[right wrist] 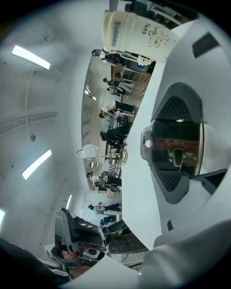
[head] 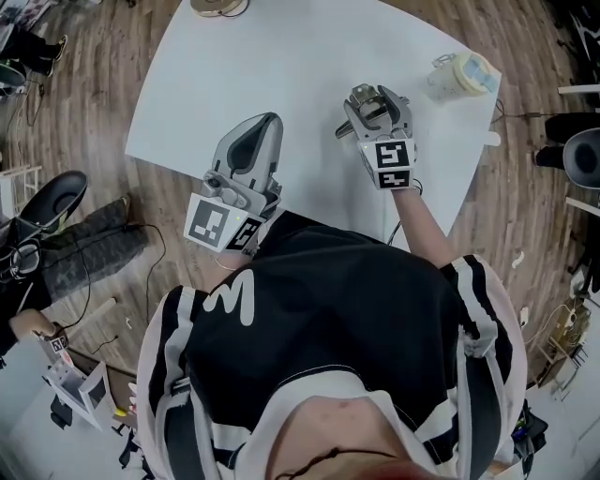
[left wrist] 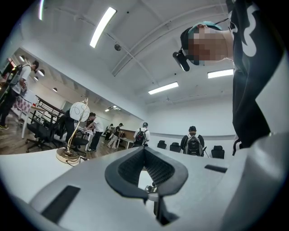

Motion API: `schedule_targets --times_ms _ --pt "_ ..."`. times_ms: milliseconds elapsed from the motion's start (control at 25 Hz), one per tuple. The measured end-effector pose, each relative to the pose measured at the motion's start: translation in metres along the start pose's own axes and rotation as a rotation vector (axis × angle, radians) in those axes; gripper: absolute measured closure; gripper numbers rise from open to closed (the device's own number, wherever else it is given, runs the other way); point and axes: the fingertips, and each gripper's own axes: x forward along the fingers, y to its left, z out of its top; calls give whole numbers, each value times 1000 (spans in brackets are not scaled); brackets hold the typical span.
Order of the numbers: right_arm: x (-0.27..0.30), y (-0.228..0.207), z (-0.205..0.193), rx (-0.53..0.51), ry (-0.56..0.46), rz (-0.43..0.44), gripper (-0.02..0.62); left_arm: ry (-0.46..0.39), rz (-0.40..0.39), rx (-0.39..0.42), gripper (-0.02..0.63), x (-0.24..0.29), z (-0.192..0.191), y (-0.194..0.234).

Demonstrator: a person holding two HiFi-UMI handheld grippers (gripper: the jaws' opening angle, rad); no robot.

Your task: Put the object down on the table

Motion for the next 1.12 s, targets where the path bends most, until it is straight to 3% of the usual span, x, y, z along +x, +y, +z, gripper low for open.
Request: schedule_targets --times_ms 1120 --pt "18 -1 -31 101 110 15 298 -12 28 -12 601 -10 2 6"
